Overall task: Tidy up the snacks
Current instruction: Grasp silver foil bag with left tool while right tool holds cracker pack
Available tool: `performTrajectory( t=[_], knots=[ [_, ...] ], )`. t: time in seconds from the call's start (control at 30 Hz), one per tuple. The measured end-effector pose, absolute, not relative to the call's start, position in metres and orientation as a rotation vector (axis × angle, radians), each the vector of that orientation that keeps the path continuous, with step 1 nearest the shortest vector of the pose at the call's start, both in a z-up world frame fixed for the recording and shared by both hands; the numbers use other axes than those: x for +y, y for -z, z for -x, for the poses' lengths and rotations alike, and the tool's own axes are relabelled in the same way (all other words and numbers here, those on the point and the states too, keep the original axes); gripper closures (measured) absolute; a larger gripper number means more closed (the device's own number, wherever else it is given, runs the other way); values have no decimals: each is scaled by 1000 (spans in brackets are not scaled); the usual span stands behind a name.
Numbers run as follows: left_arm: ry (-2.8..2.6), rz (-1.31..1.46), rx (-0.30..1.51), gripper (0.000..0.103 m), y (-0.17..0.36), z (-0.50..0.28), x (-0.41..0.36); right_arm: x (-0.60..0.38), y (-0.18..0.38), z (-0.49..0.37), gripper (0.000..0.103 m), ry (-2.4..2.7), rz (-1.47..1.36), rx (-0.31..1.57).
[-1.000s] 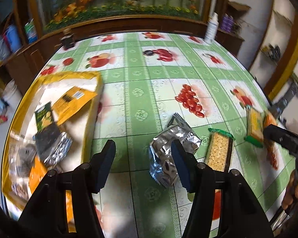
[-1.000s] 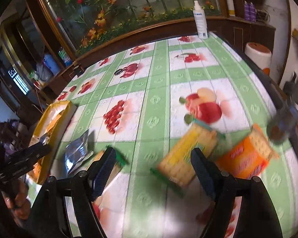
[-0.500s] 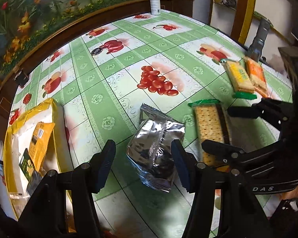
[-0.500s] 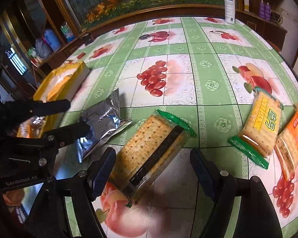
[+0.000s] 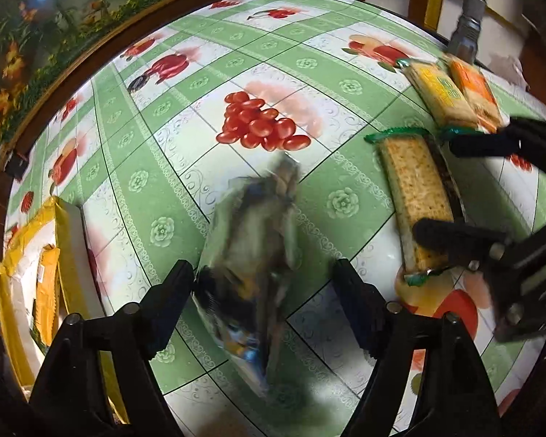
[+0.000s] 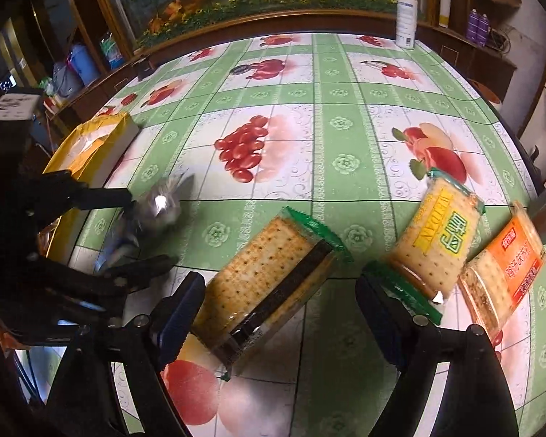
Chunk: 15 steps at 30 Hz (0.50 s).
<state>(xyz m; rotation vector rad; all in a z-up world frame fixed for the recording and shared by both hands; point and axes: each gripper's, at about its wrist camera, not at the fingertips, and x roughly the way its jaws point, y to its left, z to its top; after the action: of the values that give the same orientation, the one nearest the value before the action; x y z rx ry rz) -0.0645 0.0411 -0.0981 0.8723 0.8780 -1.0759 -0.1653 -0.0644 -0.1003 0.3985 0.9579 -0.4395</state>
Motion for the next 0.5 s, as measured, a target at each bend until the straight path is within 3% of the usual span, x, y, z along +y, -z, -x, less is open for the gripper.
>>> performTrajectory(
  t=[0.17,0.3,0.37,0.5],
  knots=[
    [1075,-773,998,24,99,44,47,-58,110,151,17,435,-385,978],
    [1074,-722,1010,35,98,37,52,-54,116,149,21,441,-266,993],
    [1050,-711,1019,35,99,35,48,-58,115,152,26,444,-243,983],
    [1030,-704,1021,34,99,34,40,-66,115,154,25,454,-239,972]
  ],
)
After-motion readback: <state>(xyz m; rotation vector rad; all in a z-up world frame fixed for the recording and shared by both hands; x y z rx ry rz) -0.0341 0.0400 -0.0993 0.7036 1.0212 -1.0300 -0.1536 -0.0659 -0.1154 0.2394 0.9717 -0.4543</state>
